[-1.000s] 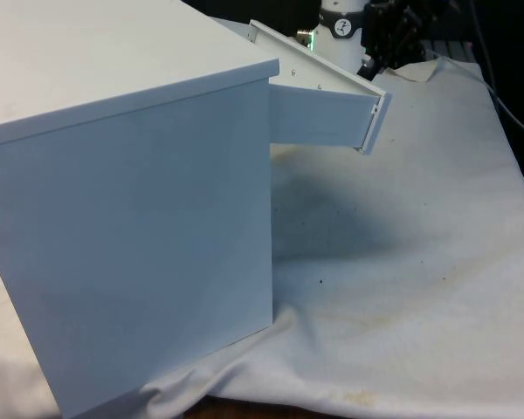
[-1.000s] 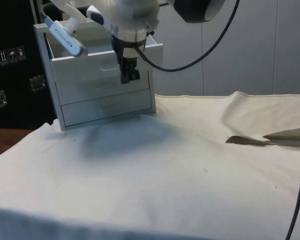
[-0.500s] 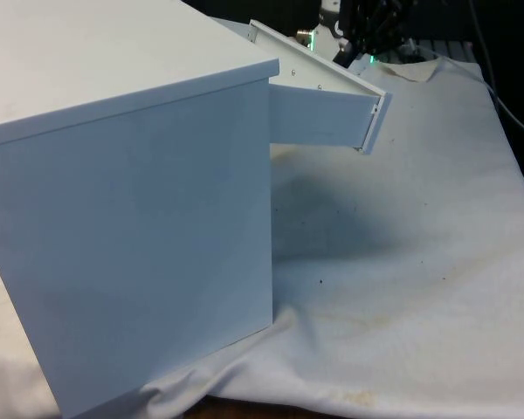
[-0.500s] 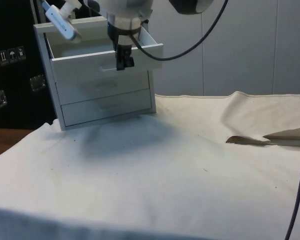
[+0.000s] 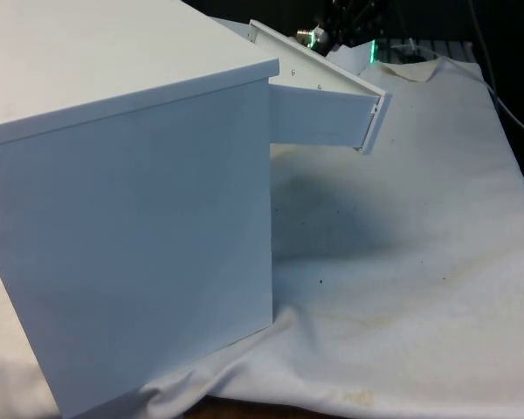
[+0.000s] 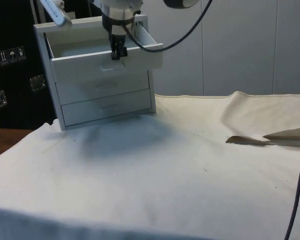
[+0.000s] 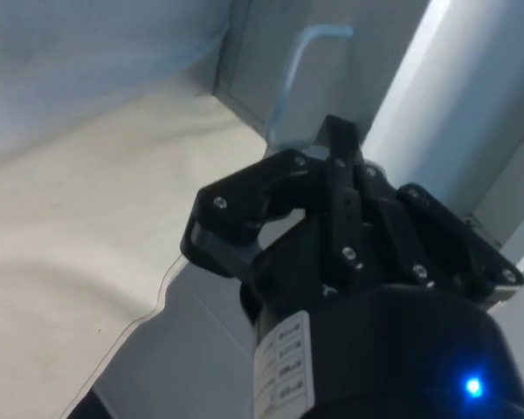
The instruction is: Open the drawer, then close it.
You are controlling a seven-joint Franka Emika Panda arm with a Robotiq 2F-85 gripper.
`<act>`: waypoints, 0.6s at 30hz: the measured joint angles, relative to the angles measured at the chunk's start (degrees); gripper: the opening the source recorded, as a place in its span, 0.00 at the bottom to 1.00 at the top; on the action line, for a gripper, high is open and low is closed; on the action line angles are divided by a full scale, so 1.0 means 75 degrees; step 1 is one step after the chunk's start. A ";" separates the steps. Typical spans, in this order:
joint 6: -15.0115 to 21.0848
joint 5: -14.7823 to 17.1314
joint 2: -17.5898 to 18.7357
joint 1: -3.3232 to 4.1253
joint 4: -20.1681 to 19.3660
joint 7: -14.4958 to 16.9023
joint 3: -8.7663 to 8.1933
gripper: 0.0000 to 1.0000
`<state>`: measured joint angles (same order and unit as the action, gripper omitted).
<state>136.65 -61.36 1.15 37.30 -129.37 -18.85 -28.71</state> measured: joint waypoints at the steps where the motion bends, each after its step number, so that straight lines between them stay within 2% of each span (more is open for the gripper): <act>1: 0.0023 0.0008 0.0008 0.0000 0.0023 0.0031 -0.0031 0.00; 6: 0.0084 0.0008 0.0000 -0.0008 0.0107 0.0092 -0.0122 0.00; 12: 0.0115 0.0008 -0.0099 -0.0046 0.0306 0.0420 -0.0367 0.00; 18: 0.0138 0.0008 -0.0168 -0.0061 0.0443 0.0604 -0.0497 0.00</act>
<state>137.68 -61.31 -0.11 36.84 -126.05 -14.32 -32.43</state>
